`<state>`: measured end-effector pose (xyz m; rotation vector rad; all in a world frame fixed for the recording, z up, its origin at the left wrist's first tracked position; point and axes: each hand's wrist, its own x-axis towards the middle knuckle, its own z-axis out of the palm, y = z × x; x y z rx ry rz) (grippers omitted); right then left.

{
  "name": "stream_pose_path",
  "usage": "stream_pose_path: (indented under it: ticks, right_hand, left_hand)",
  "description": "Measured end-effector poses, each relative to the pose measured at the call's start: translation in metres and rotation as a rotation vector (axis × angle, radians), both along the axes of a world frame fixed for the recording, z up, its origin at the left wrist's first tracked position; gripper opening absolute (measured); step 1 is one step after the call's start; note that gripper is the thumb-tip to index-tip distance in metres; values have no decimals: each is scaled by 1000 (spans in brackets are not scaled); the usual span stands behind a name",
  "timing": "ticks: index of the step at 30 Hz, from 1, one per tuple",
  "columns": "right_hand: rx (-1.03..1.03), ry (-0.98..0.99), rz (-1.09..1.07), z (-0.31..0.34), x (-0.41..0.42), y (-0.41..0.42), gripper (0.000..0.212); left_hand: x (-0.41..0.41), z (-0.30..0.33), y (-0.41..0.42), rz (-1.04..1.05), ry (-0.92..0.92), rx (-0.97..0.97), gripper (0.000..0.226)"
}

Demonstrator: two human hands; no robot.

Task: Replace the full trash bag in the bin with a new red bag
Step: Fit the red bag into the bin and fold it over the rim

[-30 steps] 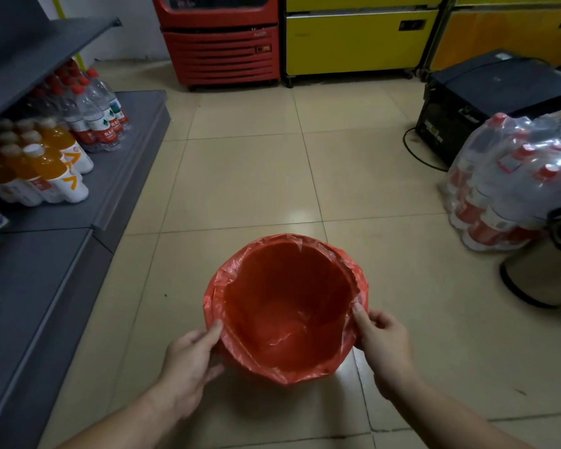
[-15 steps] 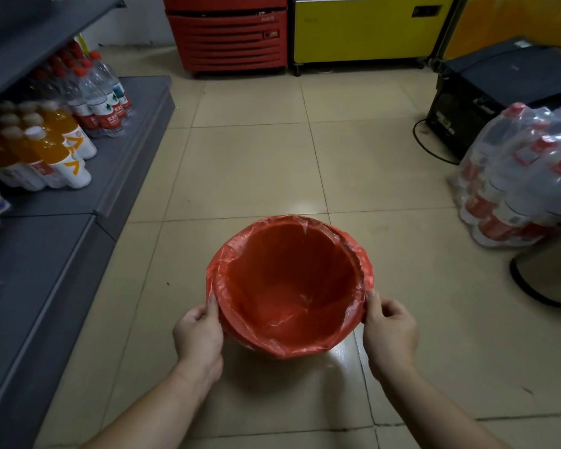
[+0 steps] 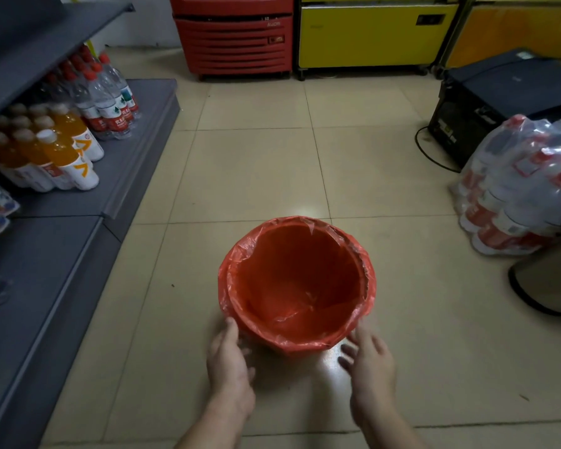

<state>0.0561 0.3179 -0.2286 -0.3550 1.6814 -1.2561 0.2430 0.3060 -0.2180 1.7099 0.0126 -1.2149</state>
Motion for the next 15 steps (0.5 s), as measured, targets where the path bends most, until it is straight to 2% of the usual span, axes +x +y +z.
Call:
stream_pose_path:
  ticks: [4,9,15]
  right_hand:
    - [14,12,21,-3,24,12,42]
    - [-33,-37,-48,-3,23,8,34]
    - [-5,37,-28,-9,24,2,35]
  left_hand:
    - [-21,-1,7,9,211,-32,28]
    - [-21,0,0,104,227,-75,13]
    - [-20,-9,-2,67,196,-58,13]
